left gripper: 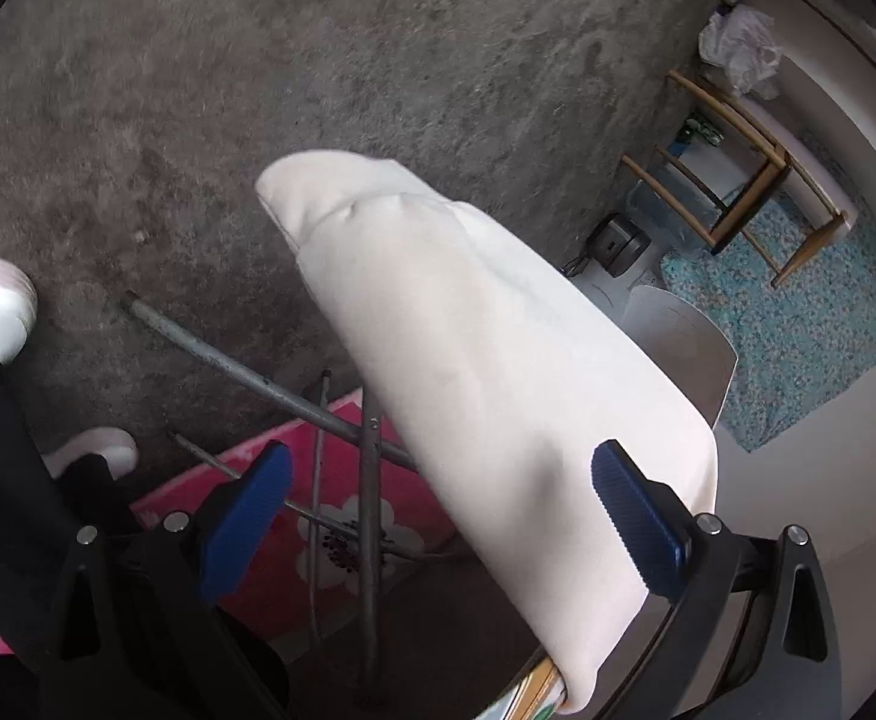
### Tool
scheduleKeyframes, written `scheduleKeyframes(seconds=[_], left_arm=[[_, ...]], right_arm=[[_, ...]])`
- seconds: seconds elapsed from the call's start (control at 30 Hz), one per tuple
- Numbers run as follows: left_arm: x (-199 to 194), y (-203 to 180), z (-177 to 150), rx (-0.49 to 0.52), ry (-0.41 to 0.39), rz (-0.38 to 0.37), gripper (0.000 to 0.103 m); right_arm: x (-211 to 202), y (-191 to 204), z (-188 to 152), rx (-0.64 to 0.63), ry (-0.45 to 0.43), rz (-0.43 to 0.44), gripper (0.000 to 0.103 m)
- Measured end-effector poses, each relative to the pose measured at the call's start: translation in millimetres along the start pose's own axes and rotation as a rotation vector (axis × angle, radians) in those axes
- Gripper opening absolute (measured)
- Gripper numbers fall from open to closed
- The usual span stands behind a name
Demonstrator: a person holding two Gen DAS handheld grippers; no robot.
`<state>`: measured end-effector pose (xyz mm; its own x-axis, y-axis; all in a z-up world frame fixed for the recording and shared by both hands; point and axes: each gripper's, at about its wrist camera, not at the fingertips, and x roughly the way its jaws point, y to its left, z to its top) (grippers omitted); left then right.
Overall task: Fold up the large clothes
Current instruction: 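Grasp the sleeve cuff nearest the left tool and lift it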
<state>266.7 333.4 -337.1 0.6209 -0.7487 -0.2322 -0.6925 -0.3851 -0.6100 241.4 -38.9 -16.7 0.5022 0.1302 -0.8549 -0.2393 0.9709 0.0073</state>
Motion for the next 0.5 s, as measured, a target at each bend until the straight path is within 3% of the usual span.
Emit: scheduleKeyframes(seconds=[0.1,0.3,0.4,0.47,0.5], left_arm=[[16.1,9.8,14.3,-0.065,0.014,-0.049,0.098],[33.4,19.1,54.5,-0.158,-0.052,-0.104,0.096],[38.2,16.9,62.5,-0.164,-0.071,-0.094,0.073],[35.0,9.9,64.2,-0.151,-0.084,-0.079,0.035],[32.2,6.3,64.7,-0.138,-0.094,-0.077,0.027]], right_arm=[[5.5,0.3,1.3,0.021,0.018,-0.006,0.097],[3.1,-1.5,4.3,0.055,0.022,-0.02,0.097],[-3.2,-3.7,6.1,0.057,0.0,-0.044,0.097],[-6.7,-5.9,6.9,0.058,-0.013,-0.053,0.097],[-8.5,-7.2,6.9,0.058,-0.02,-0.059,0.097]])
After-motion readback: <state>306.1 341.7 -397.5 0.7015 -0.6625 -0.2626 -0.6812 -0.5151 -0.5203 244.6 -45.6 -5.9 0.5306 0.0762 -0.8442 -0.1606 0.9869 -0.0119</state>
